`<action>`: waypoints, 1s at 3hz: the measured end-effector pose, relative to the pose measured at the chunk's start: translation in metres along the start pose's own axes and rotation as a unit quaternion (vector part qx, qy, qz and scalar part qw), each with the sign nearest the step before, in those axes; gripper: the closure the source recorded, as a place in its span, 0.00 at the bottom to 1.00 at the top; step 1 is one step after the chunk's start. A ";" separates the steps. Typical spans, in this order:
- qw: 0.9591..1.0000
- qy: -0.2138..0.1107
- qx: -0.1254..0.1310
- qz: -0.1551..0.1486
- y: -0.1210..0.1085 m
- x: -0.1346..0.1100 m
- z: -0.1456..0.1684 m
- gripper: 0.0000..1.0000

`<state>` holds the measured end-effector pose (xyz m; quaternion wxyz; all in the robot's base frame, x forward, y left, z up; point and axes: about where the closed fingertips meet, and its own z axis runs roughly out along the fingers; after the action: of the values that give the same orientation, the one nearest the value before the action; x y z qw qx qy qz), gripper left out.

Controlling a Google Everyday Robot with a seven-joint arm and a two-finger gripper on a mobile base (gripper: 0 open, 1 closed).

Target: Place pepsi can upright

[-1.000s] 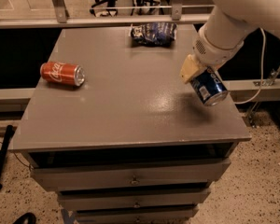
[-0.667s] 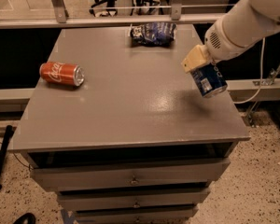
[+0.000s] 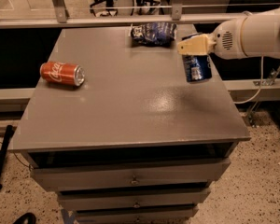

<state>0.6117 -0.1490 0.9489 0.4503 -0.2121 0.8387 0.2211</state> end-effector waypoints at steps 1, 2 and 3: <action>0.998 -0.061 -0.032 -0.014 0.029 -0.029 0.000 1.00; 0.997 -0.060 -0.034 -0.015 0.031 -0.030 0.001 1.00; 0.995 -0.081 -0.048 -0.030 0.043 -0.040 0.001 1.00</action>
Offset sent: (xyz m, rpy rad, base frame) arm -0.0001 0.0194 0.0247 0.0790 -0.0929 0.0319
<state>0.6084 -0.1073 0.9900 0.5125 -0.2402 0.7809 0.2641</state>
